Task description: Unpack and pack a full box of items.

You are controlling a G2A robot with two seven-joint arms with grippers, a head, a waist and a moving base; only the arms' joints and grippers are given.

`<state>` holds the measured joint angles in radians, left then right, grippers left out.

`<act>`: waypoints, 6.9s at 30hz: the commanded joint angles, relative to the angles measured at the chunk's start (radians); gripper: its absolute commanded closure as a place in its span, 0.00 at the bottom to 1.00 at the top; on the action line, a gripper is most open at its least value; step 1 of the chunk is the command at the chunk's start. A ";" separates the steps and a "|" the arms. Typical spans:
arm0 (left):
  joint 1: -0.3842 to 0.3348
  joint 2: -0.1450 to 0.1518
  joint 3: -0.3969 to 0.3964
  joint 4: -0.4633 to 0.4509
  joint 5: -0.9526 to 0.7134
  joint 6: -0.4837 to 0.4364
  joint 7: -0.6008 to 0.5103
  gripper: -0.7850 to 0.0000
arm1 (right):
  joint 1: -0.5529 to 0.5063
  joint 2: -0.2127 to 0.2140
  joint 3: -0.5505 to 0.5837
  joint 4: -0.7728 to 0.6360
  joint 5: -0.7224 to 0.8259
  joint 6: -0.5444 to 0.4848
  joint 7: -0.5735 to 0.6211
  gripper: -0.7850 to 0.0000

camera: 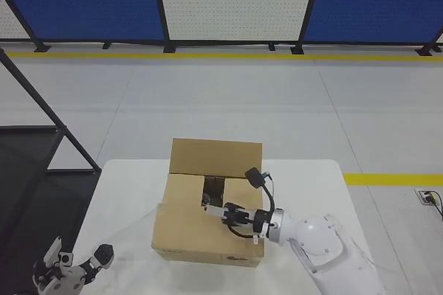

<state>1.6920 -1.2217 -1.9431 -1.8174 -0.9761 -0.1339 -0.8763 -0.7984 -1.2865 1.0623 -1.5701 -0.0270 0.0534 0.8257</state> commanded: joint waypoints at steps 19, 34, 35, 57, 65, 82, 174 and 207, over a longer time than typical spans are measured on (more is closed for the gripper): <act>-0.170 0.028 0.010 -0.033 0.329 0.057 0.119 0.00 | -0.019 0.010 -0.014 0.024 -0.010 -0.012 0.074 0.00; -0.308 0.061 -0.053 -0.019 0.439 0.194 0.087 0.00 | -0.061 0.021 -0.018 -0.032 -0.057 -0.050 0.099 0.00; -0.308 0.061 -0.053 -0.019 0.439 0.194 0.087 0.00 | -0.061 0.021 -0.018 -0.032 -0.057 -0.050 0.099 0.00; -0.790 0.109 0.181 0.468 0.703 0.104 -0.146 0.00 | -0.189 0.044 0.000 -0.174 -0.139 -0.088 0.081 0.00; -1.037 0.110 0.329 0.752 0.733 0.052 -0.258 0.00 | -0.282 0.051 0.043 -0.262 -0.132 -0.104 -0.056 0.00; -1.174 0.114 0.405 0.960 0.778 -0.013 -0.233 0.00 | -0.246 0.042 0.041 -0.272 -0.116 0.044 -0.151 0.00; -1.460 -0.012 0.798 1.322 0.772 -0.668 -0.142 0.00 | -0.268 0.034 0.071 -0.314 -0.019 0.220 -0.242 0.00; -1.257 0.192 0.908 0.906 0.564 -0.424 -0.386 0.00 | -0.075 0.041 0.112 -0.133 0.041 0.292 -0.064 0.00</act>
<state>0.4365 -1.0319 -1.0410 -0.9109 -0.4086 -0.5573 -1.2629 -0.8784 -1.2457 1.1741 -1.7105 0.0135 0.3465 0.7553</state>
